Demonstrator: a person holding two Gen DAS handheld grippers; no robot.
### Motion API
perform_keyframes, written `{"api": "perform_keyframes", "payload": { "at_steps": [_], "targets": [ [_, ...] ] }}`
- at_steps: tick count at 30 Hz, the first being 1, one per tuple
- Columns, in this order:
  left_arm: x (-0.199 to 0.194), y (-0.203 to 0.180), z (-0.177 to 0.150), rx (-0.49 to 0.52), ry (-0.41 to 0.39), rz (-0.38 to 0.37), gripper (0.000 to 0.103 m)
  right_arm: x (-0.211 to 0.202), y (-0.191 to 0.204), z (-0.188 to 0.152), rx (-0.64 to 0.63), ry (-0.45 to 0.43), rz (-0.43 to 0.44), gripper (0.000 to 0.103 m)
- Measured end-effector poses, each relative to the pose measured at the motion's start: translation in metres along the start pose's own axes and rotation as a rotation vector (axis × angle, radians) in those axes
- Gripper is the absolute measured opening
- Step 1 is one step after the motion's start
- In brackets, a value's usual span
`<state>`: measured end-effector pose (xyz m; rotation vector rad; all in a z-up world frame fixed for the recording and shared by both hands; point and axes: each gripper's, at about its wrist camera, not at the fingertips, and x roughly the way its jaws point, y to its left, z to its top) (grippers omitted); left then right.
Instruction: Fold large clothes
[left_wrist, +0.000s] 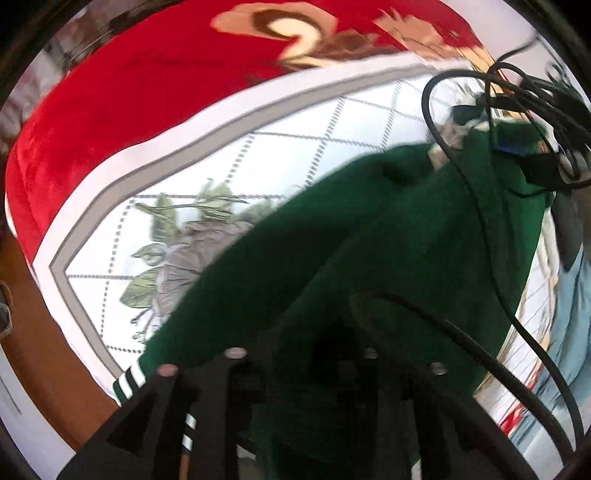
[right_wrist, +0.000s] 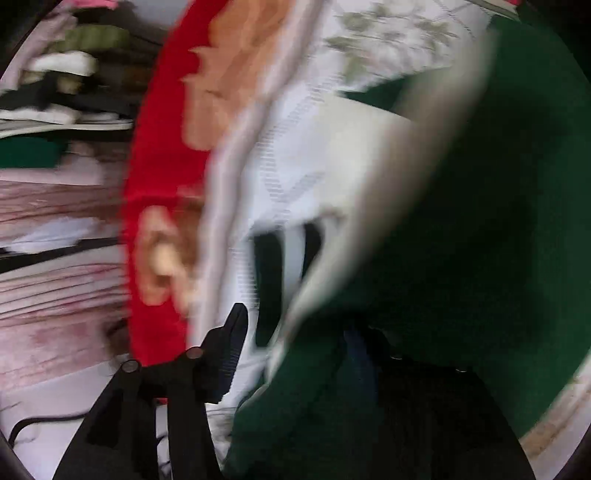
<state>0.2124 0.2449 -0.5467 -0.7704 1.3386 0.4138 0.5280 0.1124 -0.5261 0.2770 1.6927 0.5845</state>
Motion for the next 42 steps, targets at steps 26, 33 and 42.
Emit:
{"api": "perform_keyframes", "payload": {
  "at_steps": [26,33,42],
  "targets": [
    [-0.021,-0.071,-0.096,0.198,-0.132,0.413,0.092,-0.146,-0.222,-0.245,-0.26,-0.083,-0.565,0.077],
    [0.045,-0.073,-0.079,0.187,-0.1,0.458,0.094,-0.085,-0.305,-0.246,-0.203,0.018,-0.671,0.09],
    [0.069,-0.069,-0.053,0.223,-0.092,0.475,0.103,-0.093,-0.345,-0.23,-0.17,-0.002,-0.588,0.103]
  ]
}}
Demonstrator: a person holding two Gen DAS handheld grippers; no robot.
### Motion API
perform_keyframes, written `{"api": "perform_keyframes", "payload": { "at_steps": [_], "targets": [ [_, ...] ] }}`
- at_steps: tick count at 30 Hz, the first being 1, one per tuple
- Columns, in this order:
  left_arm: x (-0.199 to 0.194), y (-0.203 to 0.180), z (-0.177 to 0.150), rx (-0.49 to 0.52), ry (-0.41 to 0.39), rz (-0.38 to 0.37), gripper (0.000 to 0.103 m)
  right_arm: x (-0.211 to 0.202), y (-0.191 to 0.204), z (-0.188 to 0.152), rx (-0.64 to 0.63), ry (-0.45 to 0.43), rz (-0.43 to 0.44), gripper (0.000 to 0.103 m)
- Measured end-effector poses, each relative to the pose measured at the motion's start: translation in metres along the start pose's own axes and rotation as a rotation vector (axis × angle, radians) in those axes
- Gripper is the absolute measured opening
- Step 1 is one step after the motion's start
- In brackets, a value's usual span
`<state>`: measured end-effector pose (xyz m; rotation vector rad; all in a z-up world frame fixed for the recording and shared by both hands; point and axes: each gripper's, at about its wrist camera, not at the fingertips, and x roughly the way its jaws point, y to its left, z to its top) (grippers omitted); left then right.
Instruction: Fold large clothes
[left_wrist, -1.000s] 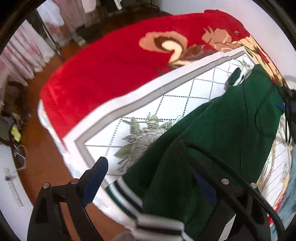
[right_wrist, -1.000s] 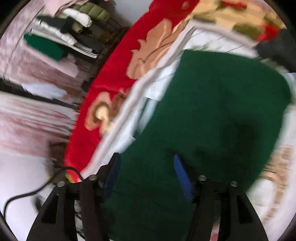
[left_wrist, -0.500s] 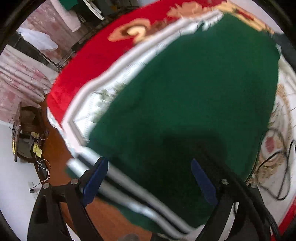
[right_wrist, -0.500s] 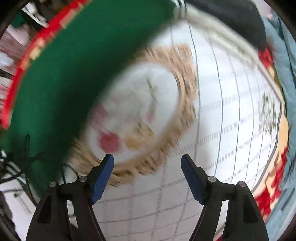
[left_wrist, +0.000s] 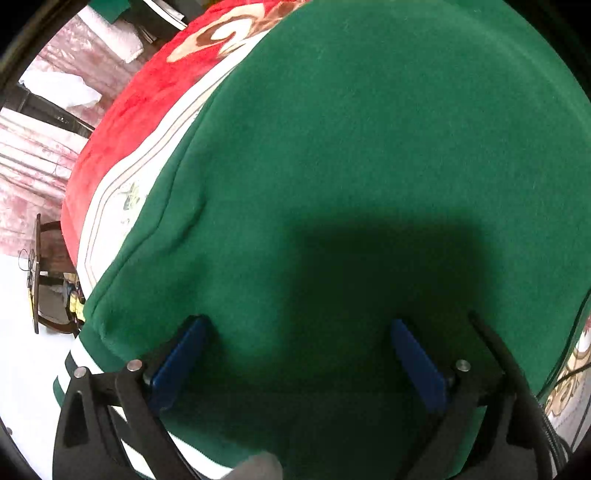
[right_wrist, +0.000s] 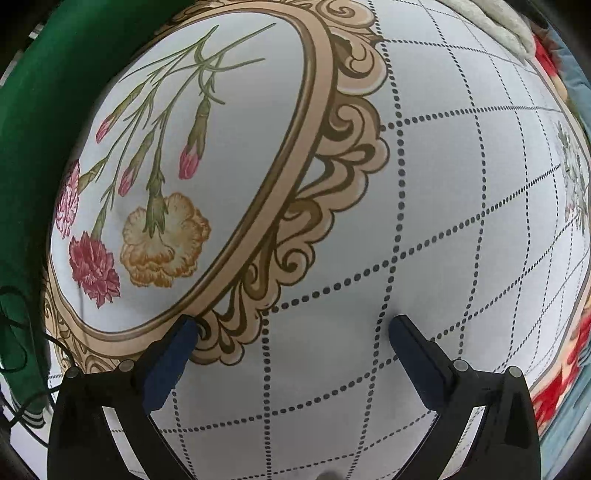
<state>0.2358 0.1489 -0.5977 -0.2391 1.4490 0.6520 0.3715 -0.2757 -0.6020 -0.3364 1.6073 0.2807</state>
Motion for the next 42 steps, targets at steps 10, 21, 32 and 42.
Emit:
{"api": "perform_keyframes", "payload": {
  "at_steps": [10,21,32,42],
  "targets": [
    [-0.069,0.004,0.058,-0.012,-0.091,0.003,0.103,-0.071,-0.056,0.066,0.107,-0.152,0.509,0.094],
    [-0.04,-0.068,0.17,-0.041,-0.12,-0.052,0.103,-0.041,-0.111,0.241,0.265,-0.364,0.826,0.094],
    [-0.018,-0.074,0.177,-0.078,-0.125,-0.074,0.103,0.016,-0.058,0.324,0.225,-0.295,0.995,0.04],
    [-0.042,-0.098,0.165,-0.01,-0.104,-0.152,0.103,-0.048,-0.119,0.246,0.373,-0.441,0.944,0.017]
  ]
}}
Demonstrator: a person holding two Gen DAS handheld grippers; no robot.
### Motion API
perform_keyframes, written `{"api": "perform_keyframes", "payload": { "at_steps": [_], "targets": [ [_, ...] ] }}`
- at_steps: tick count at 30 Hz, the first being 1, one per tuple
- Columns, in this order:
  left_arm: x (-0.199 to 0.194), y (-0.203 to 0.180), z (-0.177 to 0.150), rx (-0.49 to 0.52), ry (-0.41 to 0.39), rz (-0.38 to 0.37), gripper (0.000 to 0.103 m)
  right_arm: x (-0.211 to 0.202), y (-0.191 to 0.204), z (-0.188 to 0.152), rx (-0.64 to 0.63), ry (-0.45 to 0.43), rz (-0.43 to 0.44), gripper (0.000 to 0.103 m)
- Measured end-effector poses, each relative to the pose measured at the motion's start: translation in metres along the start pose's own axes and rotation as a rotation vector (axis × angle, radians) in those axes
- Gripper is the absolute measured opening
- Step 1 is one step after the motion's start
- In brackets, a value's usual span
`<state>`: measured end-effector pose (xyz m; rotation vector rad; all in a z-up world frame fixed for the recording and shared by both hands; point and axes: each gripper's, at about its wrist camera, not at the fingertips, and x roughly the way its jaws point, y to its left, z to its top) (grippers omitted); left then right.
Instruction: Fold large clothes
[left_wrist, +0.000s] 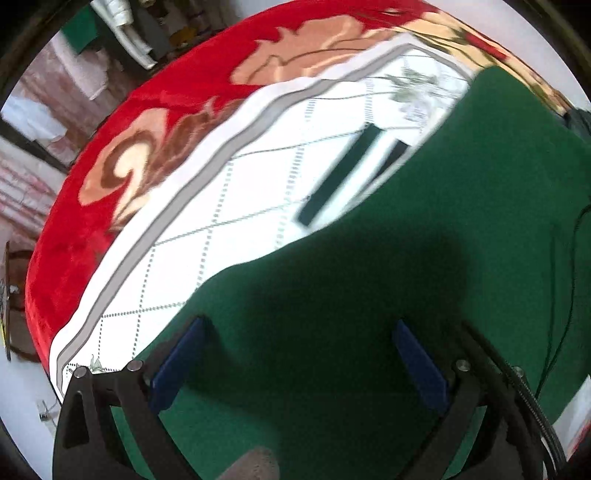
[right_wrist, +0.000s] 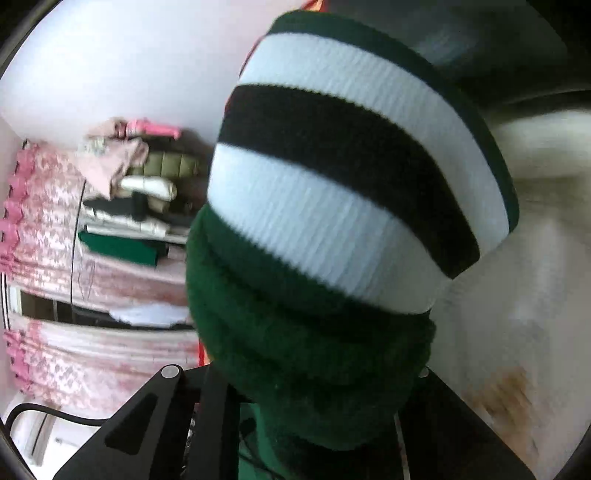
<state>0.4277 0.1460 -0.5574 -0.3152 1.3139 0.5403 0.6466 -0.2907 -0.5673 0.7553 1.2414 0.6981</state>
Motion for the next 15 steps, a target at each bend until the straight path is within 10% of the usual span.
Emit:
{"api": "perform_keyframes", "payload": {
  "at_steps": [10,15],
  "targets": [
    [0.01,-0.04,-0.052,0.105,0.035,-0.058,0.103,-0.122,-0.056,-0.065,0.06,-0.164,-0.198,0.017],
    [0.0,-0.033,-0.046,0.074,0.014,-0.056,0.103,-0.107,0.012,-0.064,-0.161,-0.171,-0.232,0.017]
  ]
}}
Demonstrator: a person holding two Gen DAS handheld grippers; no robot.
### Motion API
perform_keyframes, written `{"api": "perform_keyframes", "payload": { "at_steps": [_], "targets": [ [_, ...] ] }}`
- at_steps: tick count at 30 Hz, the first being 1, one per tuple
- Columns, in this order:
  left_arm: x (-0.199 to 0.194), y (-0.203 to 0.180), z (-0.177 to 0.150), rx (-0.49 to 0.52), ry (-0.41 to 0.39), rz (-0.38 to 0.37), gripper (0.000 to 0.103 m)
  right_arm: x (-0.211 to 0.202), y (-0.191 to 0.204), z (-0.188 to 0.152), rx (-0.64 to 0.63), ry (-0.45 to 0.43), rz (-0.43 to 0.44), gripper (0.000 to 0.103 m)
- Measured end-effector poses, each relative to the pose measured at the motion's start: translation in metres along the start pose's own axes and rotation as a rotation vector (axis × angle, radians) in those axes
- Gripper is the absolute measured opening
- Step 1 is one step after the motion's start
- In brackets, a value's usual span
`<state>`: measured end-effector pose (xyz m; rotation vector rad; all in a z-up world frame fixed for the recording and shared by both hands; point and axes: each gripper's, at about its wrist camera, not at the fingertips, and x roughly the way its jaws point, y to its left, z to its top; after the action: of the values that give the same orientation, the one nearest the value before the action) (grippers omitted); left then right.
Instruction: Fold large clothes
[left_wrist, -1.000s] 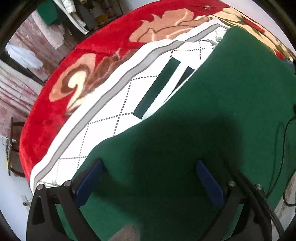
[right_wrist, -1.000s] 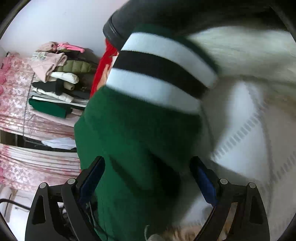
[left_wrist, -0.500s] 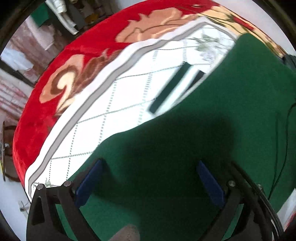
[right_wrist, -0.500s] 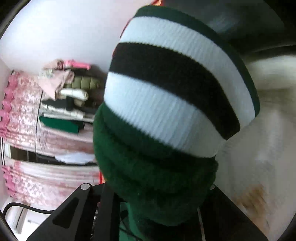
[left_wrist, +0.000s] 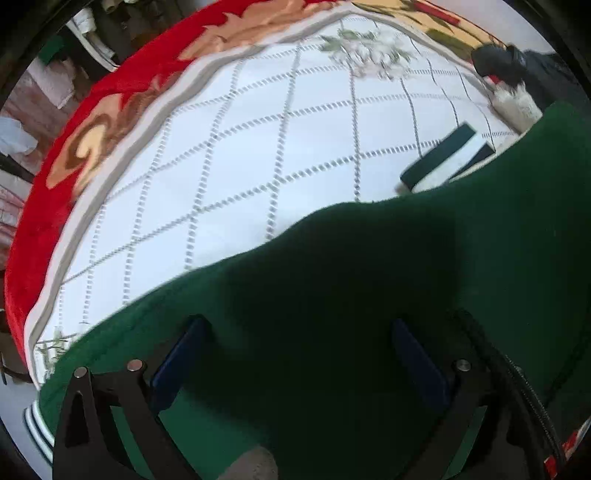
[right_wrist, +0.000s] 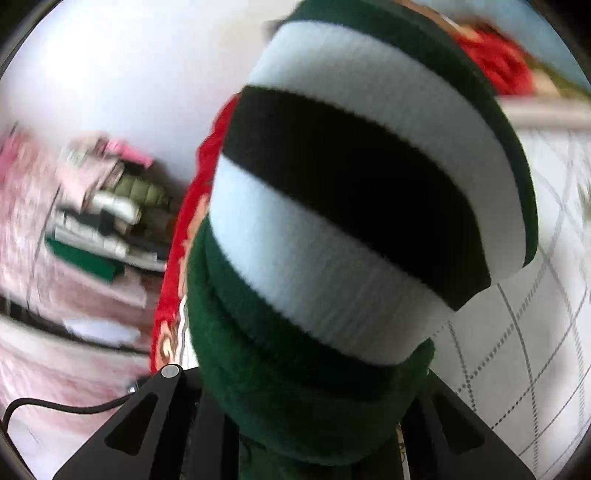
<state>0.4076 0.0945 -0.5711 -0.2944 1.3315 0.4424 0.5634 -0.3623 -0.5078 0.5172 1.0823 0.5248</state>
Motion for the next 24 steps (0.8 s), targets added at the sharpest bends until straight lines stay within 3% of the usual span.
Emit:
{"api": "perform_keyframes", "payload": {
  "at_steps": [6,9,13,18,24],
  "targets": [
    [-0.102,0.046,-0.036,-0.063,-0.174,0.011,0.103,-0.004,0.079,-0.003,-0.242,0.026,0.017,0.017],
    [-0.165,0.075,-0.085,-0.085,-0.236,0.033,0.103,-0.005,0.116,-0.013,-0.321,0.047,0.04,0.017],
    [-0.221,0.11,-0.156,-0.127,-0.261,0.075,0.103,-0.002,0.16,-0.034,-0.423,0.077,0.063,0.018],
    [-0.246,0.137,-0.234,-0.205,-0.241,0.098,0.103,0.01,0.221,-0.082,-0.604,0.118,0.093,0.018],
    [-0.23,0.162,-0.309,-0.306,-0.146,0.077,0.103,0.055,0.292,-0.173,-0.827,0.171,0.097,0.018]
  ]
}}
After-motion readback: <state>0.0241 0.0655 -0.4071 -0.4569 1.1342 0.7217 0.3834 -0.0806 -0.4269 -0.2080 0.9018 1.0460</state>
